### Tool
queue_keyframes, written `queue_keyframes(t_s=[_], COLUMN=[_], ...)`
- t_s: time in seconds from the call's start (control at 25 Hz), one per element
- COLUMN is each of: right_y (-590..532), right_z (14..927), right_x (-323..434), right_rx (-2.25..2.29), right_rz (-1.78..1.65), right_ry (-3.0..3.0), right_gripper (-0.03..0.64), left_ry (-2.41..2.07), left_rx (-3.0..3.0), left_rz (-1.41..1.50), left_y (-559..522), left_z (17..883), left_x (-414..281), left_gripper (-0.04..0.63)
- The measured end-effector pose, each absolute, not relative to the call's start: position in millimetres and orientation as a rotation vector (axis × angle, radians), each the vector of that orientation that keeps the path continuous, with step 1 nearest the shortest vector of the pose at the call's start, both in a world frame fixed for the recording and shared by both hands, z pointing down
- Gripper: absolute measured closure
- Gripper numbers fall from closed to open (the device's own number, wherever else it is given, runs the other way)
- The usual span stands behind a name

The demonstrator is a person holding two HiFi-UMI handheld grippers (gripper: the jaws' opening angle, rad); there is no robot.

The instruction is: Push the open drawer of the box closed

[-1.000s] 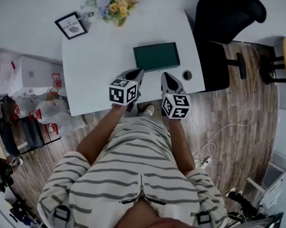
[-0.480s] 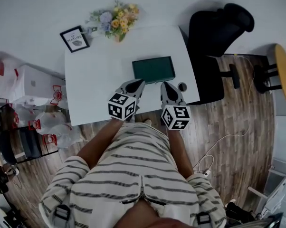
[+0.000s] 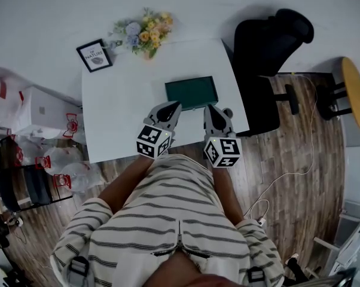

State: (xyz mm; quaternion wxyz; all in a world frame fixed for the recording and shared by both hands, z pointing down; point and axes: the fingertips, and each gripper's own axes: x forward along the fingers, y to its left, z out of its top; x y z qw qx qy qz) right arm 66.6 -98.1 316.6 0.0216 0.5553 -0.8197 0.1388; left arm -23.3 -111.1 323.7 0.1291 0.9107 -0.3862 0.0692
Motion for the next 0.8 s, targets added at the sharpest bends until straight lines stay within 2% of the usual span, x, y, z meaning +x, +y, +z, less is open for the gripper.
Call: queue_keyframes(t_s=[0.8], right_y=[-102.9], right_z=[319.1], right_x=[75.9], right_rx=[1.744], right_rz=[0.43], right_ry=[-2.546], right_gripper=[0.611], left_ry=[-1.156], left_rx=[2.685], left_rz=[0.163], left_y=[-117.3], left_z=[322.2], left_x=[-23.7], left_gripper=[0.594])
